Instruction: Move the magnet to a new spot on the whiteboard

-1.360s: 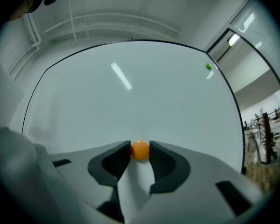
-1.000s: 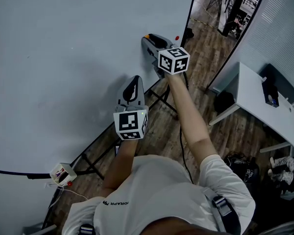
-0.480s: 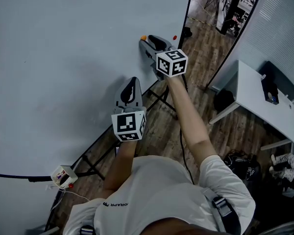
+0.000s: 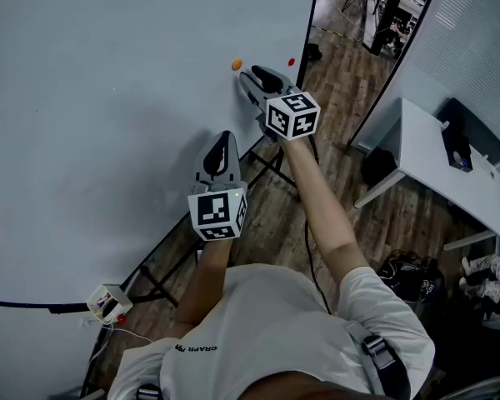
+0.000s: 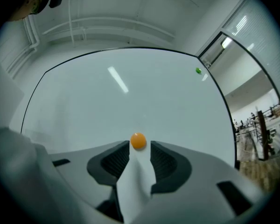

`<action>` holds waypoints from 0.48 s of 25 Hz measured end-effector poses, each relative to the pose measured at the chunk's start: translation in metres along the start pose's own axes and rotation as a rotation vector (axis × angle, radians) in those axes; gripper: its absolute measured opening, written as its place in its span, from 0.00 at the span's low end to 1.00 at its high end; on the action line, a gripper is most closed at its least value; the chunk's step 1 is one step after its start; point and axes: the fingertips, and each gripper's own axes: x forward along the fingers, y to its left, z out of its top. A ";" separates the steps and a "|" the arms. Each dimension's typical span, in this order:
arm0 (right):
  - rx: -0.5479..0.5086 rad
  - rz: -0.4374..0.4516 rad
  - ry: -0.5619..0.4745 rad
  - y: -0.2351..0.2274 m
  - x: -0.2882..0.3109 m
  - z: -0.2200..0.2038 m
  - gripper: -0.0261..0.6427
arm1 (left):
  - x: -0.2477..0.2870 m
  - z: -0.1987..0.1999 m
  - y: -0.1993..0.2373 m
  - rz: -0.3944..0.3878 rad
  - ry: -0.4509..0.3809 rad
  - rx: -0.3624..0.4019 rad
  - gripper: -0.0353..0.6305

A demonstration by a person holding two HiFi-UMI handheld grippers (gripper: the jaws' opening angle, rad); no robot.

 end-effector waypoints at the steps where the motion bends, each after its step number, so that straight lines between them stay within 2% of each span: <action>1: -0.006 0.001 -0.002 0.001 -0.002 0.000 0.26 | 0.000 0.000 -0.001 -0.001 0.000 -0.001 0.06; 4: -0.026 -0.007 -0.012 0.004 -0.011 0.003 0.24 | 0.000 -0.001 -0.002 -0.006 0.002 0.001 0.06; 8: -0.041 -0.013 -0.037 0.011 -0.022 0.011 0.14 | 0.001 -0.003 -0.003 -0.007 0.003 0.000 0.06; 12: -0.045 -0.023 -0.054 0.019 -0.030 0.017 0.11 | 0.001 -0.003 -0.005 -0.013 0.004 -0.001 0.06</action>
